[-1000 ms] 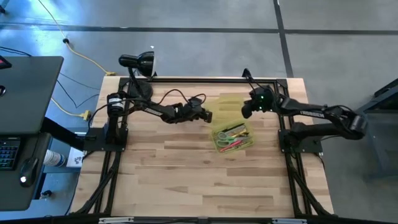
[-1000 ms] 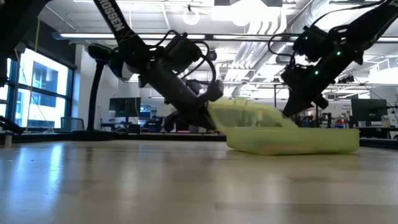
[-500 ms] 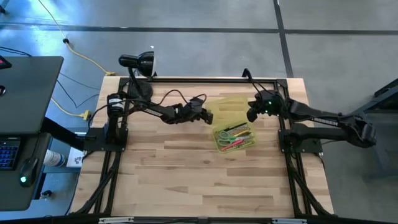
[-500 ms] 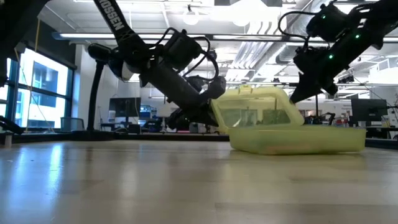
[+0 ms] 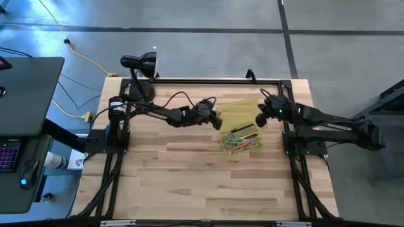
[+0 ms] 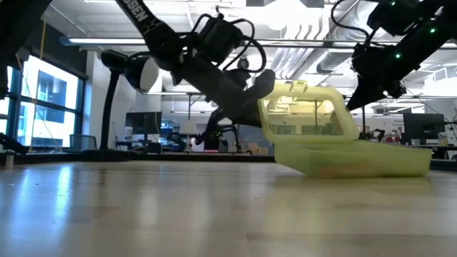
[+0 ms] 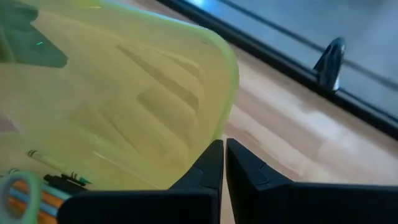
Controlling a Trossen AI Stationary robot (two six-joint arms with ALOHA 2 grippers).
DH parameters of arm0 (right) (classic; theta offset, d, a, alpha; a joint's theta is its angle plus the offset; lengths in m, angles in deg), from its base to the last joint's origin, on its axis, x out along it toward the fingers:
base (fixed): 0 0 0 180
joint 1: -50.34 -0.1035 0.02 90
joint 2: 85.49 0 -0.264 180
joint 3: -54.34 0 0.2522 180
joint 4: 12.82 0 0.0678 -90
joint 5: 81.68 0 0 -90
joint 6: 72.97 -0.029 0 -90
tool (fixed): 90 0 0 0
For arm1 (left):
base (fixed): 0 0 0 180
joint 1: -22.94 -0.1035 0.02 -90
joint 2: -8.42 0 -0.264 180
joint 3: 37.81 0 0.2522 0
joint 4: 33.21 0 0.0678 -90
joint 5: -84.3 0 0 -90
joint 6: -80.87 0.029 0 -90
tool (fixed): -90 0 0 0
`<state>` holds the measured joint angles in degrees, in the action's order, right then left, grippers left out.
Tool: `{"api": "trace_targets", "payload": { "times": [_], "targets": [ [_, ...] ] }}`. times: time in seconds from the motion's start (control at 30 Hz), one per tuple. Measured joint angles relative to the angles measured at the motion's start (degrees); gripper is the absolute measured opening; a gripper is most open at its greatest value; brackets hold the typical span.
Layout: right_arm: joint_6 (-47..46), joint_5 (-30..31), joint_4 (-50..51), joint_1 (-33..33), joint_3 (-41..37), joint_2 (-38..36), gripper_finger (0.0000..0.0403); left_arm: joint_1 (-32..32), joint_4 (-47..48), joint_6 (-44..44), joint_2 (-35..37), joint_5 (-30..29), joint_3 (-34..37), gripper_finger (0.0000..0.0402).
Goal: Pick & place school supplies into a supply box
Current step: Close the yellow supply box
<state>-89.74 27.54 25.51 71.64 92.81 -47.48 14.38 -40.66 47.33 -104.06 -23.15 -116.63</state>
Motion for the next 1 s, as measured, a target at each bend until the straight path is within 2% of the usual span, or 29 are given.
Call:
{"api": "trace_targets", "payload": {
  "times": [0.13, 0.3, 0.7, 1.0],
  "targets": [
    [0.25, 4.04, 1.65, -2.39, 0.01, -1.89, 0.0, 0.0, 7.03, 2.18, 0.02, -2.14, -3.39, 0.0027],
    [-0.62, 5.67, 5.11, -4.39, 0.11, -2.07, 0.0, 0.01, 16.64, 3.58, 0.02, -4.7, -7.07, 0.0019],
    [-1.58, 12.57, 6.29, -11.77, -1.25, -2.14, 0.0, 4.24, 18.76, 10.64, 0.09, -10.3, -11.53, 0.0019],
    [-10.83, 15.78, 6.86, -18.03, -1.25, -2.14, 0.0, 6.19, 18.81, 13.81, 0.09, -11.66, -13.34, 0.0024]
  ]
}}
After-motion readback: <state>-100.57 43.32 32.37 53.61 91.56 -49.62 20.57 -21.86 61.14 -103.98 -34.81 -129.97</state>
